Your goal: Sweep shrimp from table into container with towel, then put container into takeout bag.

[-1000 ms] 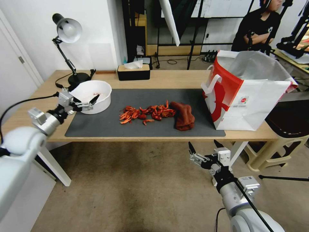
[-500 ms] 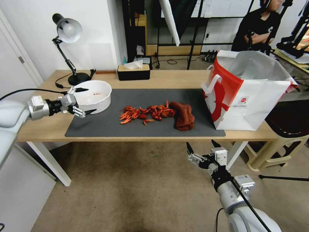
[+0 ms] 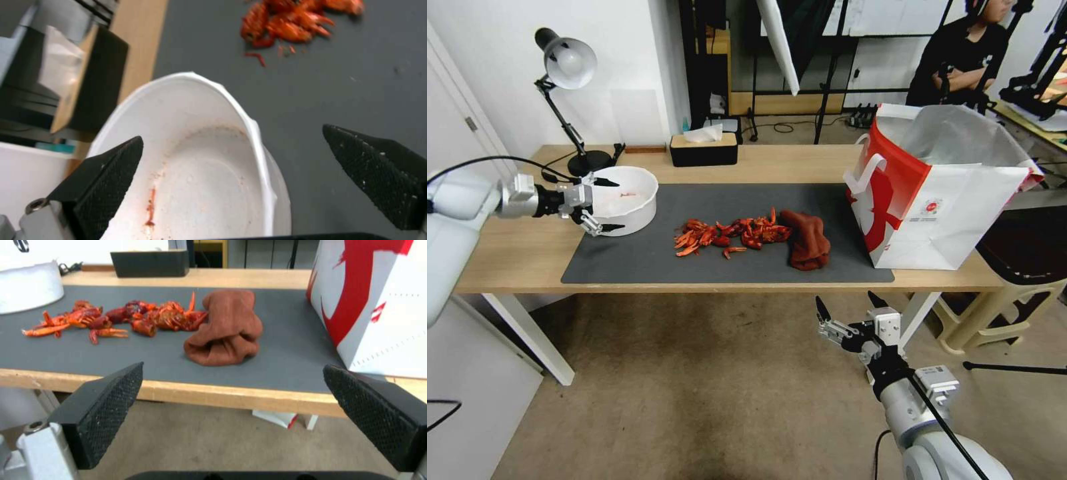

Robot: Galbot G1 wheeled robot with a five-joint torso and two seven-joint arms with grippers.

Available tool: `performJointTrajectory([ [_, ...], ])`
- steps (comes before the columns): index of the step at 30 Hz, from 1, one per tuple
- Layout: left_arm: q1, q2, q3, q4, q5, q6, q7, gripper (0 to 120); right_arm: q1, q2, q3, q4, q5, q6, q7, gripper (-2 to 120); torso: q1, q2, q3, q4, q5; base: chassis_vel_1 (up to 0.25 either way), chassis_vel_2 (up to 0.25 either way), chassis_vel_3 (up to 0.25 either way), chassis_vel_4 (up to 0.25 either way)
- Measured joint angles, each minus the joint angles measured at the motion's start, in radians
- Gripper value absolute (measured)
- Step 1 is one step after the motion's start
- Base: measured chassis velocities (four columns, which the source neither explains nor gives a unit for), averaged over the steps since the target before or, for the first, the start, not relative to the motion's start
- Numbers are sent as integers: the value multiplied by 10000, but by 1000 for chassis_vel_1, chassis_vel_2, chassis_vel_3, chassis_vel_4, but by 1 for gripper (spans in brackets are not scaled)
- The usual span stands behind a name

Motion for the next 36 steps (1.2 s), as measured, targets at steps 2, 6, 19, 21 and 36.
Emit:
performJointTrajectory([
  [2, -134, -24, 115, 84, 125, 0, 178, 100, -3, -1, 10, -26, 0, 36, -11, 100, 0, 0, 0, 1, 0, 0, 0, 0, 0],
  [6, -695, -208, 534, 450, 933, -231, 616, 100, 1, 0, 9, -69, 0, 52, -30, 100, 0, 0, 0, 1, -1, 0, 0, 0, 0],
  [19, -1494, -592, 1259, 936, 2171, -837, 845, 100, -35, -1, 25, -118, -40, 100, -24, 100, 0, 0, -1, 0, 0, 0, 0, 0, 0],
  [21, -1635, -681, 1368, 1061, 2339, -969, 990, 100, -69, 0, 26, -118, -55, 121, -21, 100, 0, 0, -1, 0, 0, 0, 0, 0, 0],
  [36, -1928, -879, 1563, 1414, 2933, -1221, 1353, 67, -193, 0, 25, -83, -105, 223, -17, 100, 0, 2, -1, 0, 0, 0, 0, 0, 0],
])
